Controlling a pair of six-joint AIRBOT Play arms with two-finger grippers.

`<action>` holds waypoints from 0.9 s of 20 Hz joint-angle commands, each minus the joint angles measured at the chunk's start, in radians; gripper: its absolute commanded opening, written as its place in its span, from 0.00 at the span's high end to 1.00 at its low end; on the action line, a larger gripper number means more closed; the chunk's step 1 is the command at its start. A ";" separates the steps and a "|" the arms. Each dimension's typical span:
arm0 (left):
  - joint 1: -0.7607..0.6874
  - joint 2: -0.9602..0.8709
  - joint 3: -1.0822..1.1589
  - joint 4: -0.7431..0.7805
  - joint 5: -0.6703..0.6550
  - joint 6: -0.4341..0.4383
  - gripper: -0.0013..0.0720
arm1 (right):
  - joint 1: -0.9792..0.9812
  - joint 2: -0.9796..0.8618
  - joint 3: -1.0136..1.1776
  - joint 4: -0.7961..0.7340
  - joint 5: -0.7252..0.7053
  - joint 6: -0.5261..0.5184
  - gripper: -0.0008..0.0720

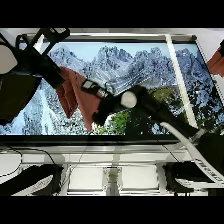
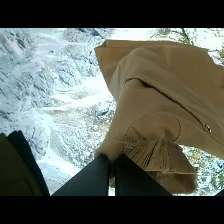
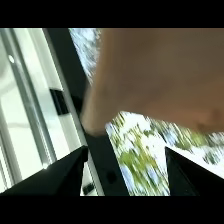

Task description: Fold the clothes and pants, and hang the long-sleeved shirts on hangers.

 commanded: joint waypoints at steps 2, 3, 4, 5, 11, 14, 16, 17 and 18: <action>-0.001 0.000 0.001 0.000 0.008 -0.035 0.96 | 0.131 -0.068 -0.003 -0.095 -0.307 0.248 0.23; -0.001 0.000 0.001 0.000 0.008 -0.035 0.96 | 0.132 -0.087 -0.003 -0.120 -0.317 0.298 0.23; -0.001 0.000 0.001 0.000 0.008 -0.035 0.96 | 0.130 -0.106 -0.003 -0.159 -0.310 0.346 0.23; -0.001 0.000 0.001 0.000 0.008 -0.035 0.96 | 0.123 -0.117 -0.003 -0.203 -0.294 0.386 0.23; -0.001 0.000 0.001 0.000 0.009 -0.038 0.96 | 0.069 -0.137 -0.004 -0.243 -0.221 0.459 0.25; 0.000 0.000 0.001 0.001 0.012 -0.038 0.96 | 0.084 -0.185 -0.020 -0.235 -0.190 0.500 0.42; 0.000 0.000 0.001 0.015 0.012 -0.042 0.96 | 0.095 -0.203 -0.056 -0.212 -0.170 0.522 0.88; 0.000 0.000 0.001 0.029 0.013 -0.047 0.96 | 0.101 -0.196 -0.069 -0.210 -0.160 0.522 0.98; 0.000 0.000 0.001 0.057 0.015 -0.070 0.96 | 0.101 -0.183 -0.069 -0.221 -0.139 0.519 0.98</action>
